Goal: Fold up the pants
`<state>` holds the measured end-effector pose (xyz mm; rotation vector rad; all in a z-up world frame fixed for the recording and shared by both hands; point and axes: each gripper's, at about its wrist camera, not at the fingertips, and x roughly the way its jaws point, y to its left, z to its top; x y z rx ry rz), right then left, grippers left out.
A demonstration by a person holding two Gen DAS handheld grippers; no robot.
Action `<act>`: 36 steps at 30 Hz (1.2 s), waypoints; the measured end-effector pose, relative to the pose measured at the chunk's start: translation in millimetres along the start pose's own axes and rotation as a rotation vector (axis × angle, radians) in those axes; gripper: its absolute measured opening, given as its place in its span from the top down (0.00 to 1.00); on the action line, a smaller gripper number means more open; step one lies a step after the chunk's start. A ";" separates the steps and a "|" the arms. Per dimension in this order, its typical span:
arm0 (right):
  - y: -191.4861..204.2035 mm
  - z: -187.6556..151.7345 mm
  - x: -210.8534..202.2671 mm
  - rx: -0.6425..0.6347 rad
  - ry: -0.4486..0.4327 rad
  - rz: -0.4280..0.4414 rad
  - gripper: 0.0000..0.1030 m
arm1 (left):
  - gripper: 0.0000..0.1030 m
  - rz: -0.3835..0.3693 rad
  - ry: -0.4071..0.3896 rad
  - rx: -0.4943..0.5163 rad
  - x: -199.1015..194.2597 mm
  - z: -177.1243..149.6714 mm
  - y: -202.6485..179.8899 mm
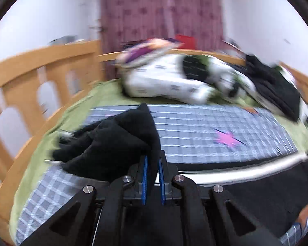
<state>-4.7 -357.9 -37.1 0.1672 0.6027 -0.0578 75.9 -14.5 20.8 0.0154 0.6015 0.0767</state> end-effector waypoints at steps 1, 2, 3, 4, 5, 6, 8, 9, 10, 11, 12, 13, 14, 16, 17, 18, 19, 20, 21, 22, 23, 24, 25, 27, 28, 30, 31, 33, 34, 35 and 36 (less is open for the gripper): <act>-6.2 -0.6 -0.7 0.011 -0.012 -0.007 0.47 | 0.90 -0.030 0.011 0.046 5.1 -4.5 -32.4; -14.4 -2.4 -1.5 0.026 -0.020 -0.019 0.47 | 0.90 -0.056 0.019 0.076 8.5 -12.1 -57.5; -22.6 -5.2 -2.4 0.039 -0.020 -0.026 0.47 | 0.91 -0.086 0.031 0.107 13.2 -19.3 -81.1; -29.1 -7.3 -2.9 0.047 -0.018 -0.034 0.47 | 0.91 -0.126 0.051 0.138 18.9 -30.3 -107.5; -35.3 -9.9 -3.9 0.055 -0.017 -0.045 0.47 | 0.91 -0.161 0.078 0.163 22.2 -41.5 -130.1; -41.7 -13.1 -5.1 0.064 -0.019 -0.057 0.47 | 0.91 -0.195 0.115 0.188 28.0 -54.0 -149.6; -53.8 -18.5 -7.6 0.071 -0.019 -0.087 0.47 | 0.91 -0.259 0.202 0.222 40.4 -86.8 -185.4; -59.4 -20.1 -9.8 0.073 -0.025 -0.105 0.47 | 0.91 -0.267 0.237 0.241 46.4 -102.8 -197.4; -63.7 -21.0 -12.0 0.076 -0.033 -0.117 0.47 | 0.91 -0.259 0.258 0.258 50.4 -114.0 -204.5; -69.5 -21.7 -13.1 0.083 -0.041 -0.131 0.47 | 0.91 -0.233 0.269 0.287 54.1 -127.6 -211.6; -74.2 -22.4 -13.7 0.090 -0.042 -0.135 0.47 | 0.91 -0.211 0.233 0.316 51.1 -136.7 -214.1; -78.9 -23.6 -15.1 0.099 -0.040 -0.132 0.47 | 0.90 -0.207 0.208 0.333 47.4 -138.9 -214.2; -83.5 -24.9 -14.5 0.112 -0.033 -0.124 0.47 | 0.90 -0.223 0.206 0.345 43.5 -138.7 -212.5; -86.3 -26.2 -11.4 0.135 -0.015 -0.106 0.47 | 0.83 -0.312 0.236 0.312 32.5 -131.3 -196.4; -85.9 -26.1 -9.0 0.146 -0.003 -0.087 0.47 | 0.83 -0.347 0.250 0.294 29.0 -126.9 -191.2; -84.1 -25.4 -7.6 0.150 0.005 -0.070 0.47 | 0.83 -0.387 0.263 0.276 21.5 -124.0 -180.0; -79.0 -23.9 -6.2 0.147 0.011 -0.050 0.47 | 0.83 -0.405 0.261 0.273 12.6 -122.8 -168.1; -72.1 -21.4 -5.1 0.135 0.010 -0.037 0.47 | 0.81 -0.404 0.252 0.275 7.0 -121.3 -159.6; -64.3 -19.4 -4.6 0.119 0.008 -0.029 0.47 | 0.72 -0.388 0.232 0.274 -2.1 -121.2 -146.3; -52.1 -15.8 -4.0 0.090 0.005 -0.013 0.47 | 0.60 -0.360 0.205 0.263 -11.6 -120.7 -128.2; -44.0 -13.8 -4.3 0.072 0.003 -0.001 0.47 | 0.53 -0.346 0.189 0.248 -18.3 -123.4 -116.6; -32.9 -11.2 -4.2 0.050 0.000 0.017 0.46 | 0.39 -0.331 0.172 0.219 -25.1 -123.5 -95.6; -19.7 -8.7 -4.3 0.027 -0.002 0.042 0.46 | 0.36 -0.315 0.156 0.194 -30.4 -122.2 -74.9; 6.8 -5.7 -2.9 -0.023 0.007 0.088 0.46 | 0.36 -0.248 0.141 0.176 -27.9 -109.9 -46.4; 18.5 -5.8 -1.8 -0.043 0.015 0.108 0.46 | 0.36 -0.197 0.136 0.175 -25.7 -100.1 -30.9; 43.5 -4.8 2.6 -0.098 0.049 0.137 0.46 | 0.36 -0.138 0.138 0.168 -17.7 -78.9 -7.7; 60.3 -3.4 4.4 -0.140 0.076 0.144 0.46 | 0.36 -0.115 0.142 0.164 -14.1 -69.6 2.9; 95.3 3.5 3.5 -0.252 0.110 0.142 0.46 | 0.36 -0.097 0.129 0.159 -5.2 -49.2 23.3; 107.5 6.0 1.5 -0.285 0.102 0.148 0.46 | 0.34 -0.082 0.105 0.159 0.1 -43.0 32.3; 123.5 8.6 -0.8 -0.316 0.079 0.179 0.45 | 0.34 -0.055 0.087 0.156 6.6 -40.3 39.9; 137.2 9.0 0.8 -0.336 0.067 0.222 0.43 | 0.34 -0.034 0.077 0.149 12.7 -40.4 44.7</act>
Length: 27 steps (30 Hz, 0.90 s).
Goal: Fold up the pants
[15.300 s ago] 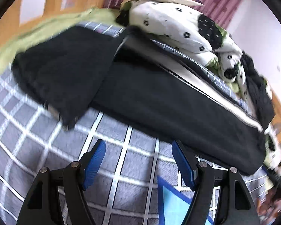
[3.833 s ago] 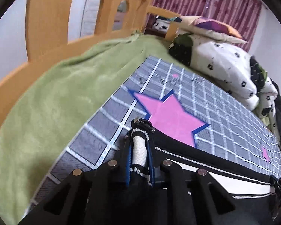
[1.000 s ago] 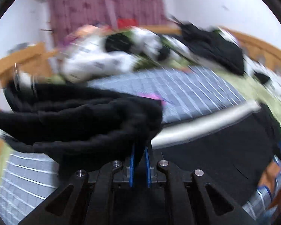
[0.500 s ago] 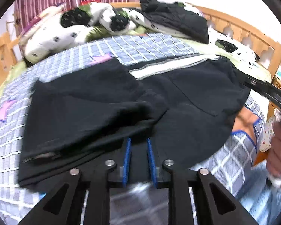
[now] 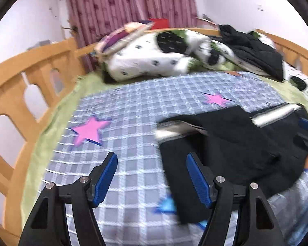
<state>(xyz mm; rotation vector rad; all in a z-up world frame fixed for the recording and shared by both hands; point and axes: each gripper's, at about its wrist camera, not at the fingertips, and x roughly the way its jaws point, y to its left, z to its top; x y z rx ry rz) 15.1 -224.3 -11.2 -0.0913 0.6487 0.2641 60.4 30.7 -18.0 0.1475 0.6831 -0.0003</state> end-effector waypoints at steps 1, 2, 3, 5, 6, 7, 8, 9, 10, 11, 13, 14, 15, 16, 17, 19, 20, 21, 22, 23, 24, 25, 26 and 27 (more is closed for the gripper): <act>9.1 1.8 6.3 -0.018 -0.002 0.028 0.41 | 0.34 0.013 -0.011 -0.024 7.0 -4.5 9.4; 18.2 1.6 15.1 -0.036 0.004 0.050 0.41 | 0.34 0.007 -0.015 -0.047 8.8 -9.8 17.3; 26.7 -0.6 26.4 -0.055 0.019 0.071 0.41 | 0.34 -0.007 -0.006 -0.090 16.1 -16.3 27.2; 42.8 -10.9 52.4 -0.086 0.081 0.113 0.41 | 0.34 -0.035 0.054 -0.147 30.3 -24.8 42.0; 49.0 -16.7 61.1 -0.103 0.108 0.126 0.41 | 0.34 -0.046 0.080 -0.150 35.9 -27.6 45.9; 56.1 -23.7 71.7 -0.131 0.134 0.135 0.41 | 0.34 -0.036 0.083 -0.141 40.5 -29.7 48.3; 62.2 -29.8 80.6 -0.158 0.149 0.127 0.41 | 0.34 -0.010 0.079 -0.133 40.9 -32.7 48.3; 65.6 -35.2 88.2 -0.182 0.161 0.112 0.41 | 0.34 0.009 0.080 -0.130 43.0 -34.0 48.7; 68.3 -40.2 97.3 -0.202 0.178 0.098 0.47 | 0.34 0.004 0.086 -0.133 45.6 -35.0 48.9; 71.0 -44.4 108.6 -0.212 0.207 0.084 0.74 | 0.34 -0.007 0.092 -0.138 46.5 -35.8 49.0; 66.7 -42.9 122.1 -0.184 0.259 0.075 0.95 | 0.34 -0.031 0.107 -0.157 50.6 -35.4 47.6; 61.5 -37.6 119.5 -0.157 0.233 0.066 1.00 | 0.34 -0.036 0.109 -0.167 51.7 -35.5 47.4; 53.5 -30.4 114.7 -0.134 0.188 0.054 1.00 | 0.34 -0.040 0.111 -0.176 52.8 -34.8 47.1; 41.2 -18.0 103.6 -0.098 0.134 0.036 1.00 | 0.34 -0.045 0.112 -0.188 54.4 -33.8 47.0; 31.7 -9.1 98.5 -0.072 0.116 0.035 1.00 | 0.34 -0.048 0.113 -0.195 55.3 -33.0 46.9; -1.5 13.9 91.6 0.022 0.067 0.010 1.00 | 0.34 -0.064 0.130 -0.215 63.1 -31.2 45.6; -17.7 21.1 93.2 0.066 0.061 -0.011 1.00 | 0.34 -0.078 0.138 -0.222 67.2 -30.5 45.3; -38.7 26.4 99.6 0.113 0.072 -0.034 1.00 | 0.34 -0.085 0.144 -0.229 70.3 -30.3 43.0; -51.9 27.6 104.3 0.140 0.082 -0.037 1.00 | 0.34 -0.089 0.152 -0.233 75.2 -29.6 40.6; -66.8 25.2 108.5 0.196 0.097 -0.010 0.97 | 0.34 -0.086 0.155 -0.232 77.8 -29.1 38.7; -73.7 21.3 110.5 0.240 0.109 0.022 0.94 | 0.34 -0.079 0.155 -0.226 81.5 -28.3 35.9; -76.4 15.2 110.4 0.269 0.118 0.078 0.94 | 0.34 -0.069 0.154 -0.218 83.8 -27.8 33.1; -71.7 9.8 108.7 0.251 0.120 0.116 0.84 | 0.34 -0.053 0.151 -0.204 85.7 -28.1 29.7; -60.4 5.2 105.9 0.197 0.115 0.122 0.78 | 0.34 -0.038 0.153 -0.193 87.4 -29.0 27.5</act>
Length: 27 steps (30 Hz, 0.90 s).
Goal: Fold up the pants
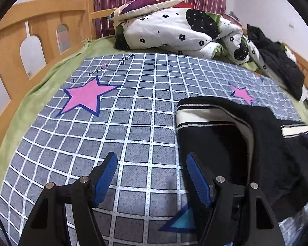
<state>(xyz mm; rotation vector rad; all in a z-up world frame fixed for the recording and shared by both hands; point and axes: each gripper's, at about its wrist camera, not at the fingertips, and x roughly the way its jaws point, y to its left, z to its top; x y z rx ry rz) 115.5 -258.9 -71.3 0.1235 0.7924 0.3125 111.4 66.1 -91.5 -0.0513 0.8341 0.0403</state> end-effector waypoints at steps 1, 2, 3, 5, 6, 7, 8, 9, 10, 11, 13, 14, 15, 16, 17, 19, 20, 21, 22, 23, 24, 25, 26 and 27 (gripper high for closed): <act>9.2 -4.0 -1.0 -0.058 -0.003 -0.011 0.65 | 0.34 0.004 0.005 0.004 1.7 -1.4 -0.7; 22.7 -11.1 -3.2 -0.128 -0.007 -0.015 0.59 | 0.34 0.000 0.013 0.003 3.5 -3.0 -0.4; 35.9 -18.5 -6.1 -0.189 -0.005 -0.002 0.58 | 0.34 -0.009 0.025 -0.005 5.3 -4.8 0.5; 60.1 -31.5 -11.1 -0.280 0.010 0.044 0.57 | 0.34 -0.021 0.040 -0.023 7.2 -6.4 3.3; 68.5 -37.0 -13.7 -0.305 0.014 0.066 0.56 | 0.34 -0.027 0.047 -0.033 8.4 -6.8 4.8; 75.6 -42.2 -15.8 -0.326 0.019 0.082 0.53 | 0.34 -0.034 0.056 -0.046 9.7 -6.7 6.9; 82.9 -47.9 -15.2 -0.345 0.028 0.093 0.51 | 0.34 -0.041 0.064 -0.057 10.2 -6.5 8.5; 88.9 -51.6 -13.5 -0.357 0.035 0.099 0.51 | 0.34 -0.051 0.069 -0.067 10.7 -6.2 10.2; 97.1 -56.2 -9.7 -0.381 0.048 0.101 0.51 | 0.34 -0.061 0.075 -0.077 10.8 -6.1 11.5; 103.0 -59.7 -5.7 -0.403 0.060 0.094 0.51 | 0.34 -0.069 0.079 -0.087 10.8 -5.9 13.1; 117.7 -69.0 10.8 -0.462 0.091 0.050 0.51 | 0.34 -0.074 0.077 -0.093 8.4 -5.9 13.6; 123.4 -73.1 19.5 -0.483 0.111 0.020 0.51 | 0.34 -0.071 0.071 -0.089 6.6 -5.6 14.2; 127.8 -76.8 27.1 -0.497 0.131 0.008 0.55 | 0.34 -0.065 0.064 -0.086 5.0 -5.4 14.7; 131.1 -76.9 32.3 -0.502 0.129 0.014 0.83 | 0.34 -0.059 0.056 -0.082 3.0 -5.0 15.2; 132.7 -77.6 33.1 -0.498 0.124 0.022 1.00 | 0.34 -0.056 0.050 -0.078 1.3 -4.4 16.1; 132.7 -72.4 29.1 -0.488 0.078 -0.056 1.00 | 0.34 -0.057 0.041 -0.082 -1.3 -3.6 17.7; 127.3 -65.9 24.2 -0.469 0.041 -0.070 1.00 | 0.34 -0.064 0.040 -0.088 -2.2 -2.5 20.1; 120.0 -59.2 16.4 -0.429 0.016 -0.047 1.00 | 0.34 -0.073 0.039 -0.095 -2.8 -2.1 21.1; 109.8 -51.4 7.8 -0.378 0.006 0.000 1.00 | 0.34 -0.078 0.039 -0.100 -3.2 -1.8 21.6; 102.7 -46.5 2.7 -0.342 0.001 0.025 0.99 | 0.34 -0.082 0.040 -0.103 -3.0 -1.5 21.3; 96.8 -43.3 -1.5 -0.307 -0.002 0.056 0.97 | 0.34 -0.083 0.041 -0.102 -2.5 -1.4 20.7; 93.8 -41.6 -3.1 -0.276 -0.002 0.098 0.88 | 0.34 -0.080 0.042 -0.097 -1.7 -1.4 19.3; 94.5 -42.3 -2.4 -0.264 0.006 0.127 0.68 | 0.34 -0.075 0.043 -0.091 -0.7 -1.3 18.1; 98.9 -46.2 -1.4 -0.274 0.013 0.151 0.59 | 0.34 -0.065 0.044 -0.081 0.2 -1.8 16.8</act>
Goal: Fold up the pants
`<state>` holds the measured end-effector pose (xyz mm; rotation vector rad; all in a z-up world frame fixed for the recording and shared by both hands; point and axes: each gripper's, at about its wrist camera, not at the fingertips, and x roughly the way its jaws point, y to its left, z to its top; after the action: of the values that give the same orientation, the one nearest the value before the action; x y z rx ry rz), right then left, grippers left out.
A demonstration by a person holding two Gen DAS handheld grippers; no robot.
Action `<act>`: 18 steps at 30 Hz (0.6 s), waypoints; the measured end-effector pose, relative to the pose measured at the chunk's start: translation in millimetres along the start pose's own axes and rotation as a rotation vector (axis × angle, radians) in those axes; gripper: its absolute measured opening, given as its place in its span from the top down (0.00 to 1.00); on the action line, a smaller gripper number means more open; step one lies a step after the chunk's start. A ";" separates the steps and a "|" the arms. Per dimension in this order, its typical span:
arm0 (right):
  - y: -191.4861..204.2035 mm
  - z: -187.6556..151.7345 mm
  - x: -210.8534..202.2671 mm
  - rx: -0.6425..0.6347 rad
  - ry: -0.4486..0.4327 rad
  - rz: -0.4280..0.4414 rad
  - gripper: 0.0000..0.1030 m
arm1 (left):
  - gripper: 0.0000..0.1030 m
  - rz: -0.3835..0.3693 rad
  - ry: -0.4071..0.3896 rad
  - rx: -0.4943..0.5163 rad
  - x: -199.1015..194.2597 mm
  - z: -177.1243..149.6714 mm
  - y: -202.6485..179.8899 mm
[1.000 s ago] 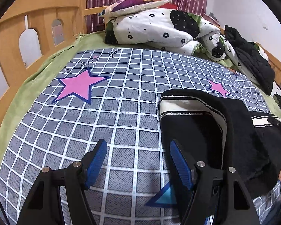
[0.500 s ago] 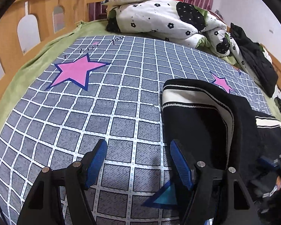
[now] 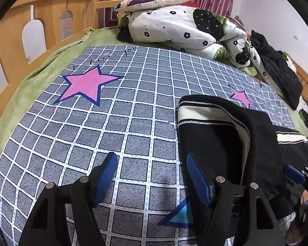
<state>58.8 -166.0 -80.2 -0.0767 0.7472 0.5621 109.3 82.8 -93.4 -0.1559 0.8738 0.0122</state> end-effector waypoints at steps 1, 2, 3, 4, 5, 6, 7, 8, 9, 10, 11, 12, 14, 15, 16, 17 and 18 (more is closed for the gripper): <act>6.8 -1.7 2.1 -0.025 -0.001 0.008 0.53 | 0.34 0.010 -0.002 0.007 0.3 -0.8 -1.2; 16.4 -4.6 3.4 -0.059 0.001 0.011 0.53 | 0.34 0.019 -0.007 0.012 0.1 -1.3 -2.0; 27.0 -8.4 7.8 -0.107 0.017 0.011 0.53 | 0.34 0.026 -0.013 0.016 -0.6 -1.4 -2.3; 33.7 -9.8 12.8 -0.134 0.035 0.010 0.53 | 0.34 0.030 -0.017 0.018 -1.2 -1.1 -1.9; 41.0 -13.7 18.3 -0.159 0.057 0.004 0.53 | 0.34 0.030 -0.018 0.017 -1.7 -0.9 -1.4; 48.3 -18.5 23.4 -0.181 0.077 -0.009 0.53 | 0.34 0.026 -0.018 0.013 -2.1 -0.6 -0.6; 53.2 -22.2 27.9 -0.197 0.094 -0.022 0.53 | 0.34 0.021 -0.016 0.009 -2.5 -0.2 0.4; 56.6 -25.7 33.9 -0.216 0.116 -0.045 0.54 | 0.34 0.019 -0.017 0.007 -2.8 -0.3 1.2; 59.0 -29.4 40.1 -0.229 0.136 -0.082 0.55 | 0.34 0.018 -0.018 0.004 -3.3 -0.3 2.3; 59.2 -31.7 45.1 -0.227 0.146 -0.110 0.58 | 0.34 0.018 -0.018 0.003 -3.7 -0.6 2.7; 58.1 -31.8 46.4 -0.211 0.141 -0.108 0.69 | 0.34 0.016 -0.018 0.001 -3.8 -0.7 3.1; 56.4 -30.3 45.0 -0.191 0.128 -0.096 0.73 | 0.34 0.016 -0.018 0.002 -3.7 -0.7 3.1; 56.4 -25.8 37.9 -0.175 0.091 -0.107 0.83 | 0.34 0.015 -0.020 0.000 -4.3 -1.2 3.3; 56.5 -22.4 32.5 -0.180 0.073 -0.110 0.84 | 0.34 0.014 -0.019 0.001 -4.1 -1.1 3.5; 54.1 -18.6 26.4 -0.171 0.052 -0.099 0.84 | 0.34 0.011 -0.016 0.002 -3.6 -1.1 3.2; 49.5 -14.8 22.1 -0.148 0.045 -0.071 0.84 | 0.34 0.009 -0.011 0.005 -2.8 -1.4 2.6; 44.0 -11.6 18.4 -0.124 0.045 -0.036 0.84 | 0.34 0.009 -0.009 0.007 -2.3 -1.6 2.0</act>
<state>40.1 -123.2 -95.3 -0.2176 0.7528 0.5735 106.4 84.6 -92.9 -0.1447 0.8660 0.0185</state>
